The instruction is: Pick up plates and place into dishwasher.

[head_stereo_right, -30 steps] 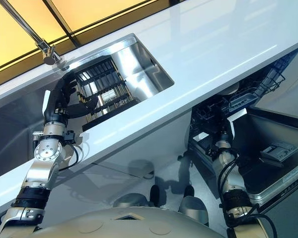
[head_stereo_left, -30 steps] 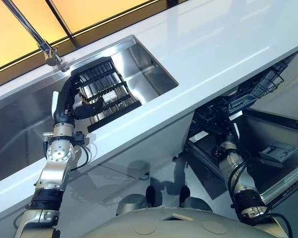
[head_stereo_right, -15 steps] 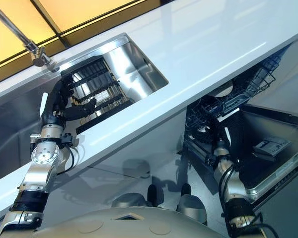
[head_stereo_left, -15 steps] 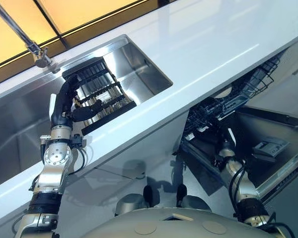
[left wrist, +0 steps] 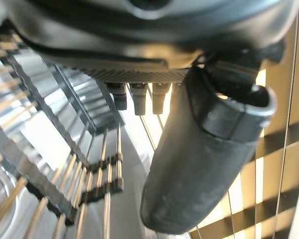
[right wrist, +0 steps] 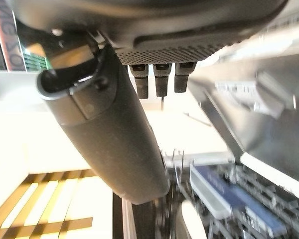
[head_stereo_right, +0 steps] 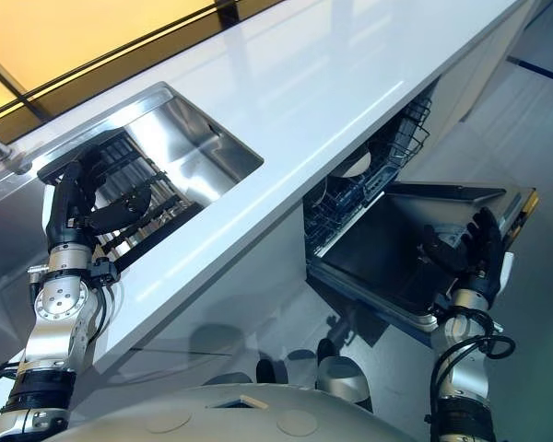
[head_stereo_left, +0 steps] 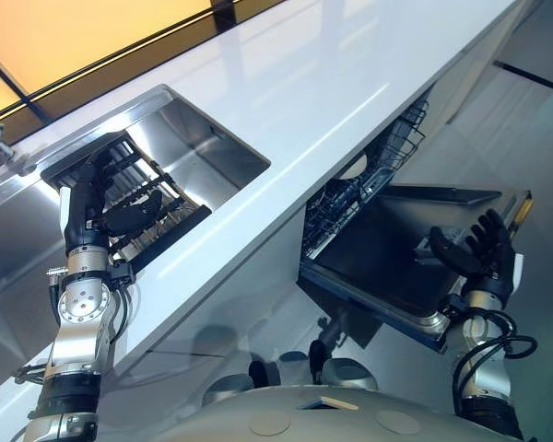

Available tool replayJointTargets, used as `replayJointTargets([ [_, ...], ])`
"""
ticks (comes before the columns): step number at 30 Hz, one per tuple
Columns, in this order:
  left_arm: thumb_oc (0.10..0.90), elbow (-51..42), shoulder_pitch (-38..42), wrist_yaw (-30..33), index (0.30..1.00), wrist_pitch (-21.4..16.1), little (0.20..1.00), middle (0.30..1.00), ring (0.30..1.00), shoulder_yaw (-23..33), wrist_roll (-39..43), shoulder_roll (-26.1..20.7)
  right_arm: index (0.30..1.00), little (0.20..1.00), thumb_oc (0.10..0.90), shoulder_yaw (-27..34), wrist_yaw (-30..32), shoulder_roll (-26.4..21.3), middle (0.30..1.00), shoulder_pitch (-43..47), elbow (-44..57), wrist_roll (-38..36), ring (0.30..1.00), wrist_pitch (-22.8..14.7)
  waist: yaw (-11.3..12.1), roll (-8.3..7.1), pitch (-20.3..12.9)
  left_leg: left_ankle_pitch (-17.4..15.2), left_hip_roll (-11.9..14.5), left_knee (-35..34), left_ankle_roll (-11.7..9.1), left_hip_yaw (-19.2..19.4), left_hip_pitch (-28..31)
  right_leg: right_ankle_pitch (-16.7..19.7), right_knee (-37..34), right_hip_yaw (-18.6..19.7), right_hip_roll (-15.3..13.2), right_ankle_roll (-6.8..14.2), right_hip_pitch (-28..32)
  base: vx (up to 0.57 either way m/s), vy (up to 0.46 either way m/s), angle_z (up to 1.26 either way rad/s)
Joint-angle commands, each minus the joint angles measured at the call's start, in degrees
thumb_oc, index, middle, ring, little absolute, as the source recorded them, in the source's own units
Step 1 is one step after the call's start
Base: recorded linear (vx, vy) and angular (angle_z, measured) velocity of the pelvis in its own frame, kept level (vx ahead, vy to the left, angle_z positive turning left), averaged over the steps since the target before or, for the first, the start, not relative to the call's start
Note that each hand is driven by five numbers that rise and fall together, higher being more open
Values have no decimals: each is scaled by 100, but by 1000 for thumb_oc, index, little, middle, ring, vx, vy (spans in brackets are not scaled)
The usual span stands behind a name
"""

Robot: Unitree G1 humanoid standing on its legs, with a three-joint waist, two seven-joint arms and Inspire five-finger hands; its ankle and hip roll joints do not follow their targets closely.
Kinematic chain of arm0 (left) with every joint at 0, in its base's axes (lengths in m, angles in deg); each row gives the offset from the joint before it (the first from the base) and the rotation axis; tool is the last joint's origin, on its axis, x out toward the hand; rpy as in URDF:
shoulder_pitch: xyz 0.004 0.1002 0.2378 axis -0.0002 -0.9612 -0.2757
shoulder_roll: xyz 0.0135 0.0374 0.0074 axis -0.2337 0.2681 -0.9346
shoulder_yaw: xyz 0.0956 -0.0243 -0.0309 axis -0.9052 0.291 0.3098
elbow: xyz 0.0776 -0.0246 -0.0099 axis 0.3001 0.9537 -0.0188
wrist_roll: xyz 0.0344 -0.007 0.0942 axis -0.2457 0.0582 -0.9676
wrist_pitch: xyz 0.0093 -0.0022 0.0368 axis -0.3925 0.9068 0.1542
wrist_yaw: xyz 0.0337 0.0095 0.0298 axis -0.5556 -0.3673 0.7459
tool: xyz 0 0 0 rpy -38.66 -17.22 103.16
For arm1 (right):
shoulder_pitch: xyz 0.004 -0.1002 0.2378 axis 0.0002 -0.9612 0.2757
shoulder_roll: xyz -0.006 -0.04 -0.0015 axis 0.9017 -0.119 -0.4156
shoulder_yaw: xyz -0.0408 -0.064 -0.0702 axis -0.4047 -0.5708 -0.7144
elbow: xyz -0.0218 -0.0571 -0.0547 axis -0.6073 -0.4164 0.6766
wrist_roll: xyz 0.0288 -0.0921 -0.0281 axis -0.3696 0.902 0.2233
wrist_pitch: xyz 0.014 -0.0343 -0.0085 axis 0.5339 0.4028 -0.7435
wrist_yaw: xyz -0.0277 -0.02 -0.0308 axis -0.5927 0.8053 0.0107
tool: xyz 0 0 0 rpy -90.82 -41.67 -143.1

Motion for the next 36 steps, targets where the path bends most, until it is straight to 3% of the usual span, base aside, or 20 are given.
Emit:
replayJointTargets([
  [1, 800, -102, 549, 166, 900, -646, 900, 900, 900, 388, 112, -488, 900, 900, 800, 70, 156, -295, 900, 490, 349, 148, 900, -626, 6, -69, -247, -451, -285, 52, 139, 92, -87, -407, 221, 4, -119, 595, 40, -24, -27, -9],
  [5, 800, 24, 663, 213, 900, -679, 900, 900, 900, 346, 134, -554, 900, 900, 800, 181, 1203, -362, 900, 543, -132, 320, 900, -379, 16, -83, -261, -464, -271, 58, 124, 148, -95, -427, 225, 19, -103, 598, 38, -2, -8, 0],
  [8, 800, 109, 747, 264, 900, -675, 900, 900, 900, 280, 158, -638, 900, 900, 800, 353, 1880, -353, 900, 607, -692, -111, 900, -471, 42, -71, -265, -479, -252, 55, 123, 162, -80, -452, 247, 2, -95, 599, 51, 25, -60, 1],
  [13, 800, 108, 893, 256, 900, -569, 900, 900, 900, 135, 273, -807, 900, 900, 800, 523, 2108, -356, 900, 789, -1225, -592, 900, -776, 117, 4, -189, -481, -240, 91, 142, 91, -59, -559, 450, -73, -91, 557, 44, 53, -78, 0],
  [18, 800, -13, 1123, -291, 900, -694, 900, 900, 900, 10, 778, -904, 900, 900, 800, 673, 2391, -665, 900, 1011, -1667, -673, 900, -1075, 154, 142, -48, -466, -219, 212, 127, -44, -197, -754, 861, -181, -93, 493, -160, 11, -64, 5],
  [24, 800, 66, 1223, -461, 900, -688, 900, 900, 900, 93, 1198, -1074, 900, 900, 800, 987, 1381, -1142, 900, 1097, -2450, -1834, 900, -1059, 129, 335, 50, -428, -228, 329, 16, -146, -336, -874, 1009, -268, -110, 395, -277, 44, -21, 9],
  [30, 800, 182, 1238, -358, 900, -841, 900, 900, 900, 393, 1601, -1077, 900, 900, 800, 870, -481, -1474, 900, 1149, -2988, -2735, 900, -393, 155, 547, 309, -372, -221, 722, -113, -280, -818, -1078, 1306, -387, -149, 188, -597, -36, -30, 9],
  [36, 800, 449, 1692, -309, 900, -1056, 900, 900, 900, 389, 1828, -1287, 900, 900, 800, 722, -1206, -1659, 900, 1537, -3502, -3697, 900, -142, 197, 597, 767, -427, -184, 1366, -191, -326, -1579, -1306, 1822, -519, -170, -40, -1207, -177, -99, 7],
])
